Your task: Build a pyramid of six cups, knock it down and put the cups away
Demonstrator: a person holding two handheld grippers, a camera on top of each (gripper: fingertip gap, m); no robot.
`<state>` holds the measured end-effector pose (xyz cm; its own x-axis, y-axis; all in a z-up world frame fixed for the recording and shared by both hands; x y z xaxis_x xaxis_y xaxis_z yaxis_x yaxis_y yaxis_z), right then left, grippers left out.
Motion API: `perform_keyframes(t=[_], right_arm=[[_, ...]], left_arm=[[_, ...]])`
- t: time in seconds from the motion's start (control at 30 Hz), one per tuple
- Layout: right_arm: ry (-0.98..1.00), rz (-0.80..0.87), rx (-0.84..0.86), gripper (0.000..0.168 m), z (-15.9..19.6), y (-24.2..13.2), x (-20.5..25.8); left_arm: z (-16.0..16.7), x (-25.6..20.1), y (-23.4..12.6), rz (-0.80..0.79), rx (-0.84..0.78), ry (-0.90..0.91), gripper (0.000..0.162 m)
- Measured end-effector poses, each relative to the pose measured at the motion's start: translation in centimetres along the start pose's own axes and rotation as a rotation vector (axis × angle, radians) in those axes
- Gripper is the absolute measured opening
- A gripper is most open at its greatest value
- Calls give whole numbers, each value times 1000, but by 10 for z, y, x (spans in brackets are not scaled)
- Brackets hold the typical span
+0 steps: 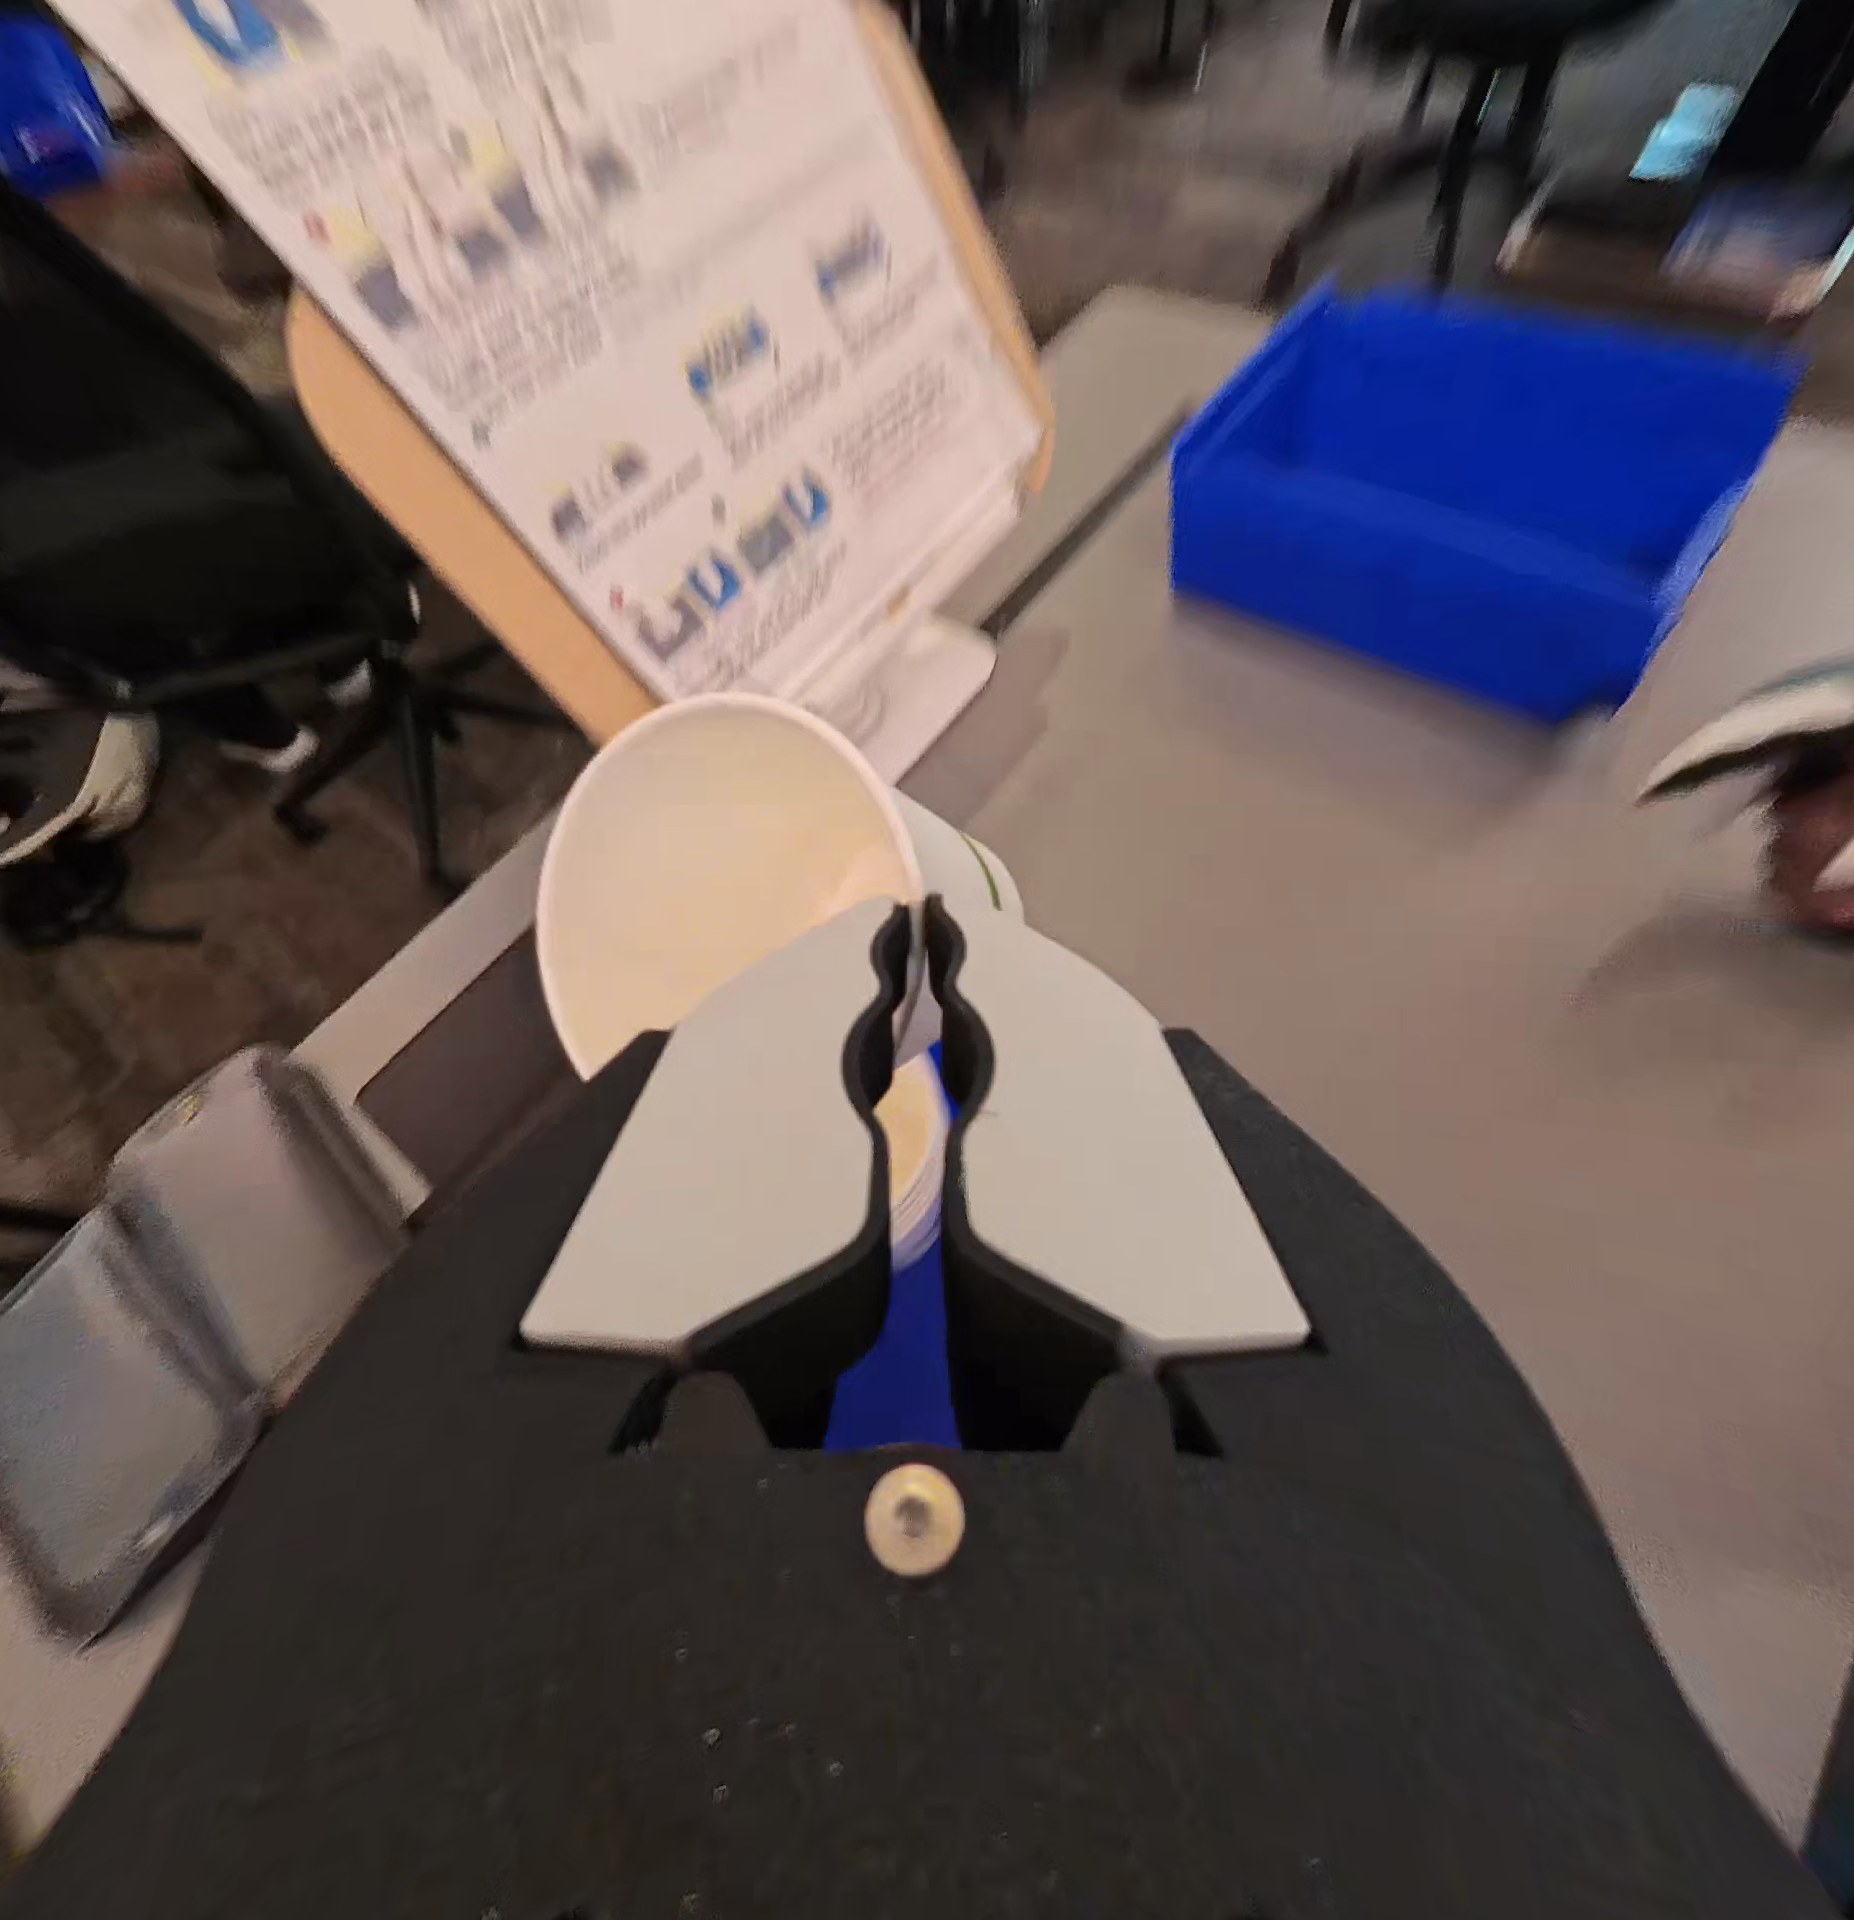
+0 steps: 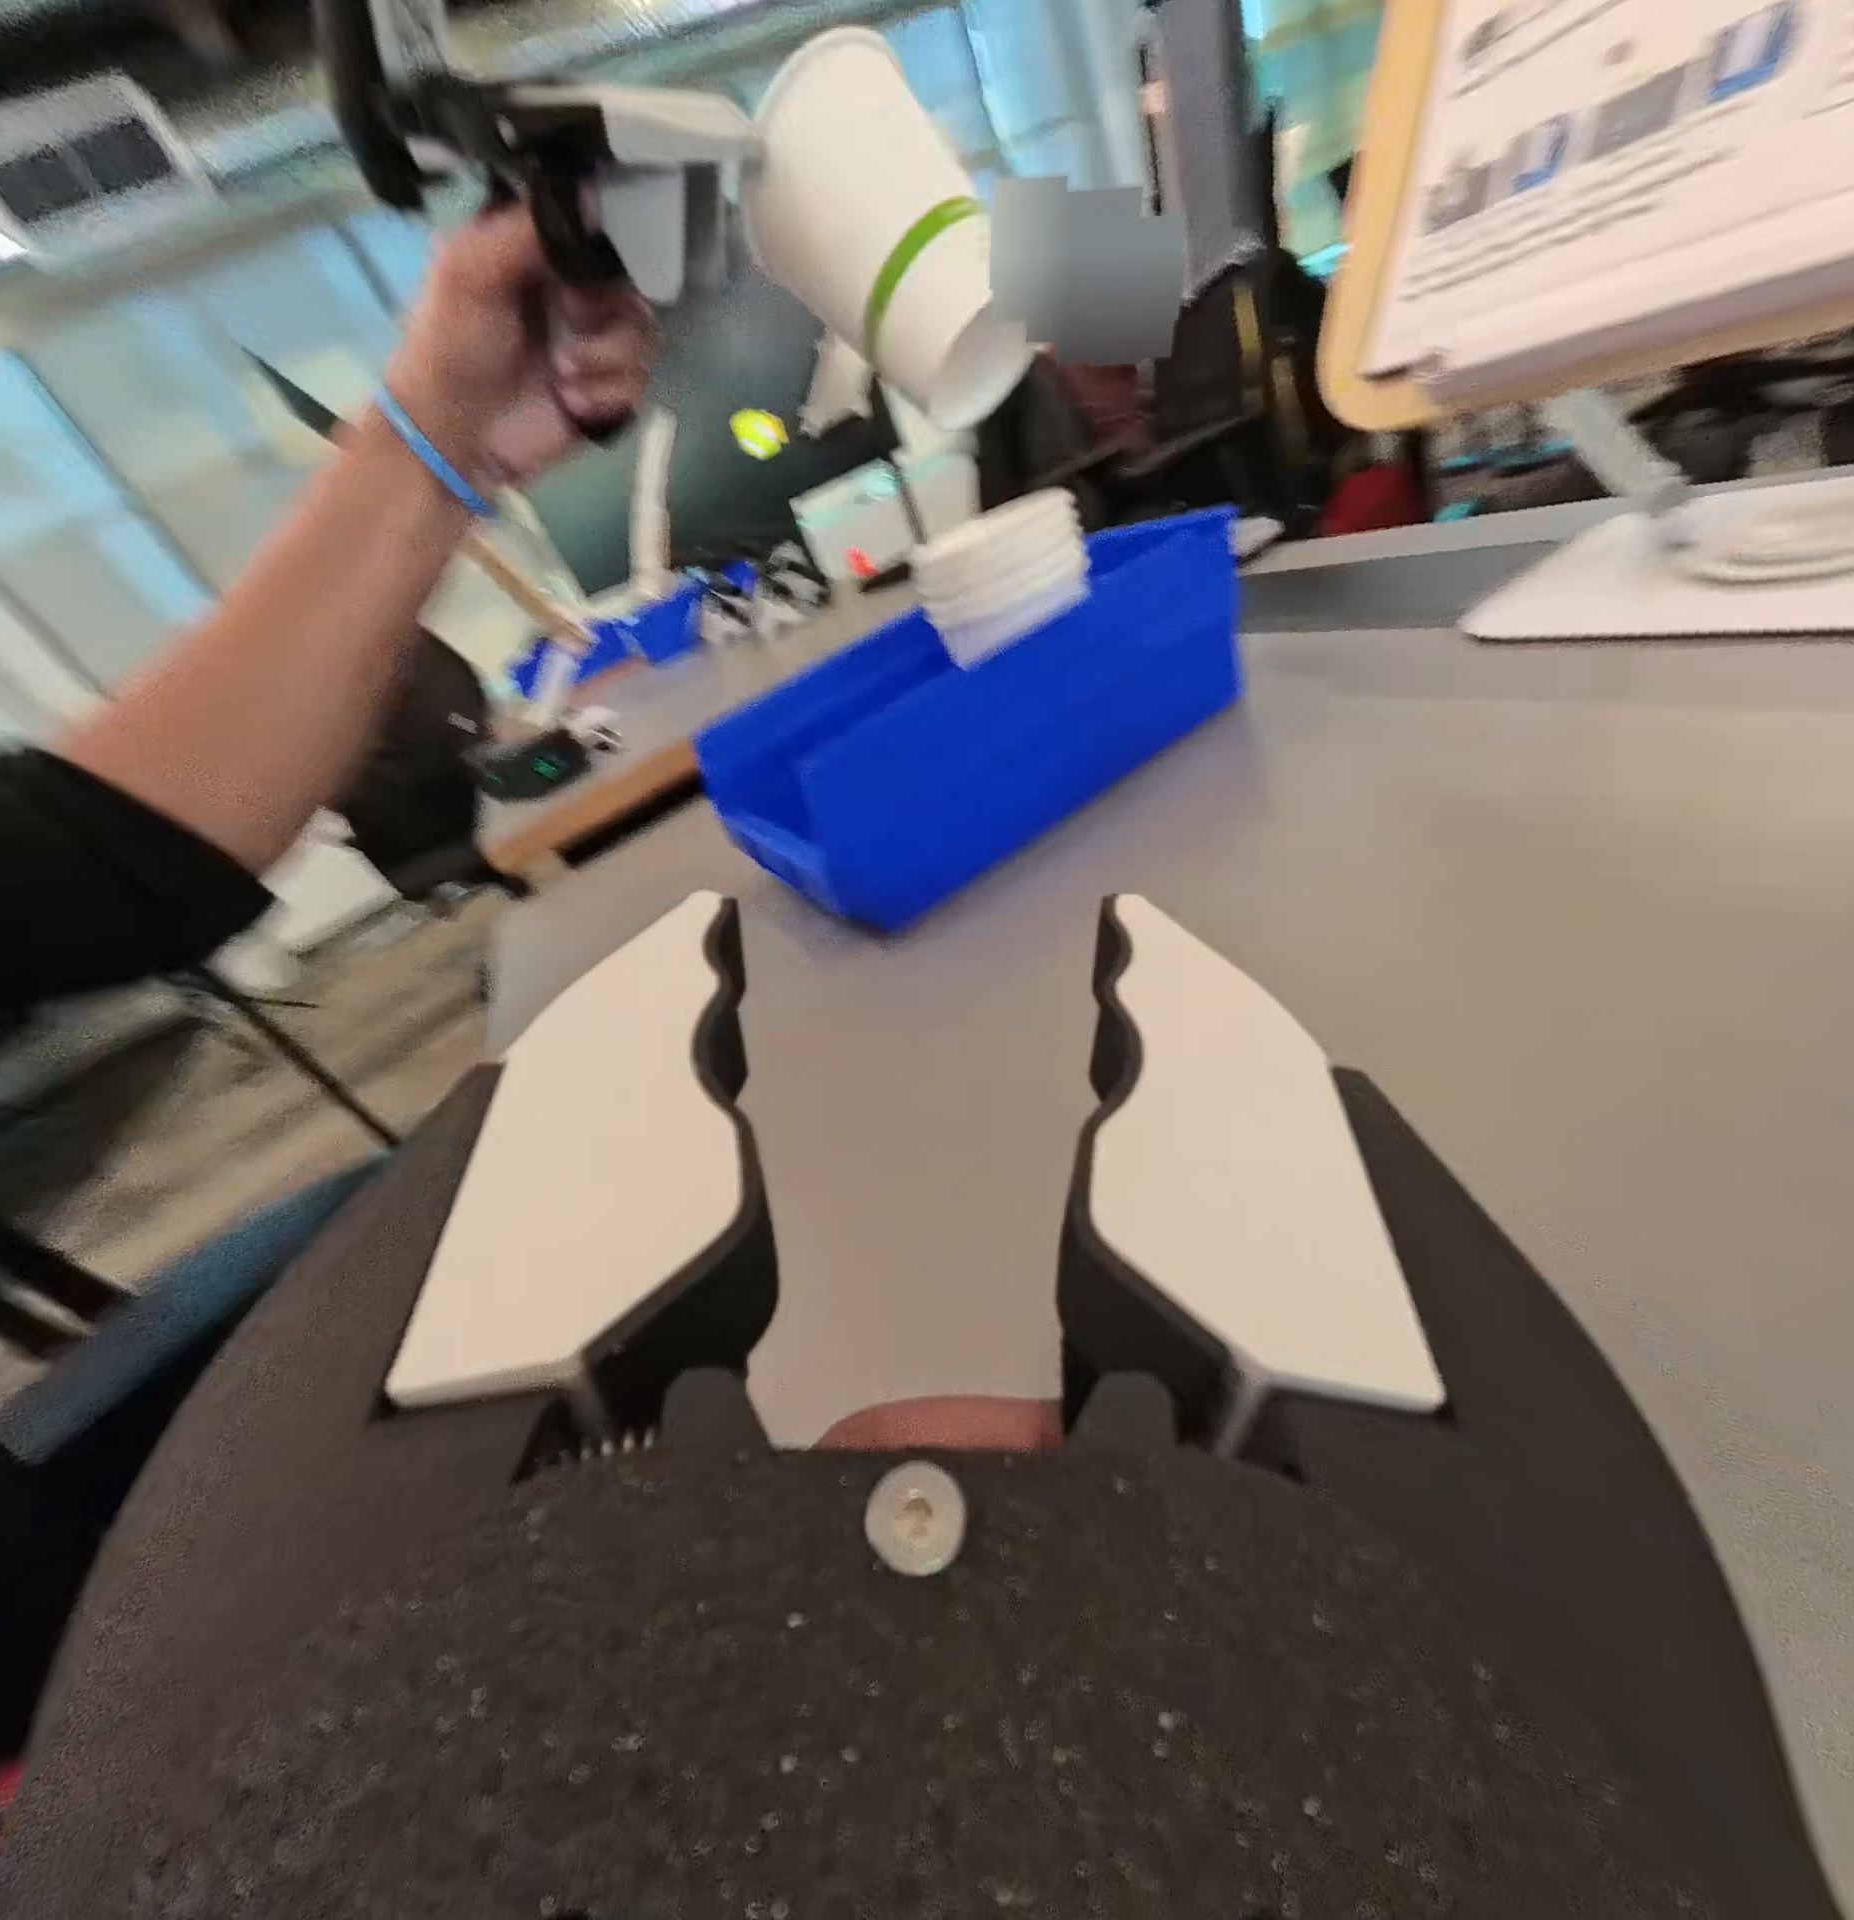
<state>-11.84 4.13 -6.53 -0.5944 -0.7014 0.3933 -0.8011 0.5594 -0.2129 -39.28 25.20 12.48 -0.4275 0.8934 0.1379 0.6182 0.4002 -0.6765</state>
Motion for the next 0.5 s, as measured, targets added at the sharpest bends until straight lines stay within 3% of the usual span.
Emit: perform_keyframes(t=[0.2,0.37,0.5], right_arm=[[117,-256,-123,93,-72,55,0],[57,-345,-220,109,-110,59,6],[16,-391,-244,97,-114,45,13]], left_arm=[[-41,-78,-12,243,-345,-89,2],[-56,-141,7,433,-481,-111,2],[-54,-172,35,528,-473,-125,2]])
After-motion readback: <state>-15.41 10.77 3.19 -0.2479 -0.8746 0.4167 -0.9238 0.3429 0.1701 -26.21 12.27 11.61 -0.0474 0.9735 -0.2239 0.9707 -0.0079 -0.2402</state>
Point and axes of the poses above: each gripper's, where its closed fingertips meet, y out along the fingers, z out of its underside, x = y × z across the jaws, the point moved 4 cm from there along -y, back along the fingers, and after that the axes turned 15 degrees about x, right-handed, at the moved point
